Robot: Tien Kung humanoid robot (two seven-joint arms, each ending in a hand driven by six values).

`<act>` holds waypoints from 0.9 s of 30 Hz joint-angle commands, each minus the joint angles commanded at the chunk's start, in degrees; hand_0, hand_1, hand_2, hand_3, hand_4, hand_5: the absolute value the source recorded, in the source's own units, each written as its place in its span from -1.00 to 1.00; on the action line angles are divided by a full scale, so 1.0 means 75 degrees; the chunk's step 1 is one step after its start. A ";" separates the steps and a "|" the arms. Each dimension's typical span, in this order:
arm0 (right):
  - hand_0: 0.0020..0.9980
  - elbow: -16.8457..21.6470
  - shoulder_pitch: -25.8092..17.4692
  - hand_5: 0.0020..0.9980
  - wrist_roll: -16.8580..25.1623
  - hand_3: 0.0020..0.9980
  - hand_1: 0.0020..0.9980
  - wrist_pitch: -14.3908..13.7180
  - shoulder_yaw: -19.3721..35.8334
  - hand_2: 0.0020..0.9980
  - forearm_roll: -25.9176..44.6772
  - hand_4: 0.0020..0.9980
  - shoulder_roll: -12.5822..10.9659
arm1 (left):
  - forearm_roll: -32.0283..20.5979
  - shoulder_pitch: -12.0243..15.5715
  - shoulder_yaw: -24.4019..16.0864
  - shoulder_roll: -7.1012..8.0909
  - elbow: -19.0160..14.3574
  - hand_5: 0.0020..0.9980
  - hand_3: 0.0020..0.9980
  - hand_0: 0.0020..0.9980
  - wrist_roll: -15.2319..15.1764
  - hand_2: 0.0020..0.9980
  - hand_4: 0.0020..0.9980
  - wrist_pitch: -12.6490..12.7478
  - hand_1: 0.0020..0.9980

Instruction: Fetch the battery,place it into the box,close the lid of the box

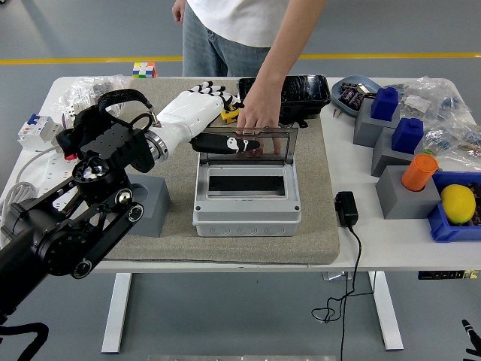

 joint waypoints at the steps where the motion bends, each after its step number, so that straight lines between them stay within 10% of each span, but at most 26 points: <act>1: 0.58 0.0000 0.0000 1.00 -0.0012 0.59 0.47 0.0003 0.0021 0.50 -0.0025 1.00 0.0002 | -0.0003 -0.0005 0.0004 0.0005 -0.0008 1.00 0.54 1.00 0.0000 0.82 1.00 -0.0014 1.00; 6: 0.58 0.0000 0.0021 1.00 -0.0013 0.59 0.47 -0.0004 0.0041 0.50 -0.0026 1.00 -0.0020 | -0.0092 -0.0034 0.0027 0.0080 -0.0042 1.00 0.54 1.00 0.0014 0.82 1.00 -0.0168 1.00; 7: 0.58 0.0000 0.0023 1.00 -0.0010 0.59 0.47 -0.0006 0.0043 0.49 -0.0021 1.00 -0.0022 | -0.0137 -0.0024 0.0037 0.0101 -0.0065 1.00 0.21 1.00 0.0014 0.68 1.00 -0.0205 1.00; 27: 0.58 0.0000 0.0010 1.00 -0.0024 0.59 0.47 -0.0005 0.0020 0.49 -0.0029 1.00 -0.0045 | -0.0910 0.0111 0.0458 0.0282 -0.0512 1.00 0.07 1.00 -0.0137 0.58 1.00 -0.0435 0.90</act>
